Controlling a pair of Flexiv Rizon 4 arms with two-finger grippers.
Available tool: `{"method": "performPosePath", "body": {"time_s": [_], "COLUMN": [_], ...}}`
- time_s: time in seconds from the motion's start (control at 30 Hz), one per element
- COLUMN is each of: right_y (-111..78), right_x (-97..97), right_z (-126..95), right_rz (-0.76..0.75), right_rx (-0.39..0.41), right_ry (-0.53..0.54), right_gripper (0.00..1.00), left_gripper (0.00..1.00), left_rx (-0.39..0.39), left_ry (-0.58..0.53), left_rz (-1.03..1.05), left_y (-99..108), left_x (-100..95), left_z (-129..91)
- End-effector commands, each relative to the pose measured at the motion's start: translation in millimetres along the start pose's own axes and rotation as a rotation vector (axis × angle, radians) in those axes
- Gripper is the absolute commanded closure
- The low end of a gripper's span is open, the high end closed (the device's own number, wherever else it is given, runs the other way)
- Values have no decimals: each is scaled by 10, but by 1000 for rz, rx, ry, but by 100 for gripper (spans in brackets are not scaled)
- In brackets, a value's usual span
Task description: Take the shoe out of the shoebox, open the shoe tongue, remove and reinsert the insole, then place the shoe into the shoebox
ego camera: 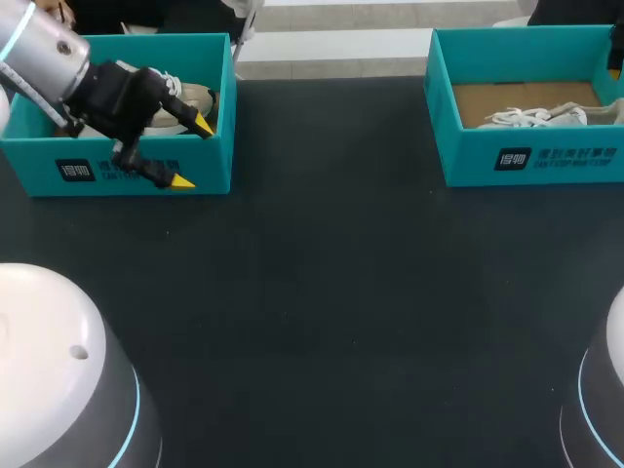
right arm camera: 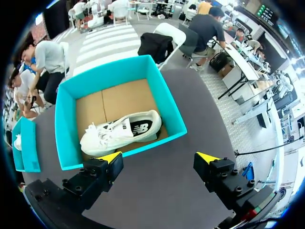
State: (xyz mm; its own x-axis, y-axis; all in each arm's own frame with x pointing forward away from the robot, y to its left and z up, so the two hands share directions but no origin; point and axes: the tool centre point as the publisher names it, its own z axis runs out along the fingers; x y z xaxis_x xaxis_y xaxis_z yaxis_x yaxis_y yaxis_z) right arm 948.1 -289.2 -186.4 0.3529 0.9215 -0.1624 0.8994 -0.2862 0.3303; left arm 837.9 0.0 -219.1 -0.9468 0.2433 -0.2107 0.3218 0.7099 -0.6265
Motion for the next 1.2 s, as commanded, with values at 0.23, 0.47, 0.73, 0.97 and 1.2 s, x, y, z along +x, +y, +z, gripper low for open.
{"method": "performPosePath", "body": {"time_s": [0.23, 0.47, 0.73, 0.97, 1.2], "right_y": [-17, -17, -17, -17, -17], "right_x": [-8, -8, -8, -8, -8], "right_z": [4, 4, 4, 4, 4], "right_rz": [0, 0, 0, 0, 0], "right_rx": [-6, -6, -6, -6, -6], "right_ry": [2, 2, 2, 2, 2], "right_gripper": [0, 0, 0, 0, 0], "left_gripper": [0, 0, 0, 0, 0], "left_rx": [-94, -94, 62, -121, -291], "left_ry": [165, 165, 308, 533, 847], "left_rz": [76, 76, 595, 1077, 1451], "left_y": [145, 145, 151, 768, 949], "left_x": [-341, -341, -387, -826, -977], "left_z": [-335, -335, -431, -855, -1245]}}
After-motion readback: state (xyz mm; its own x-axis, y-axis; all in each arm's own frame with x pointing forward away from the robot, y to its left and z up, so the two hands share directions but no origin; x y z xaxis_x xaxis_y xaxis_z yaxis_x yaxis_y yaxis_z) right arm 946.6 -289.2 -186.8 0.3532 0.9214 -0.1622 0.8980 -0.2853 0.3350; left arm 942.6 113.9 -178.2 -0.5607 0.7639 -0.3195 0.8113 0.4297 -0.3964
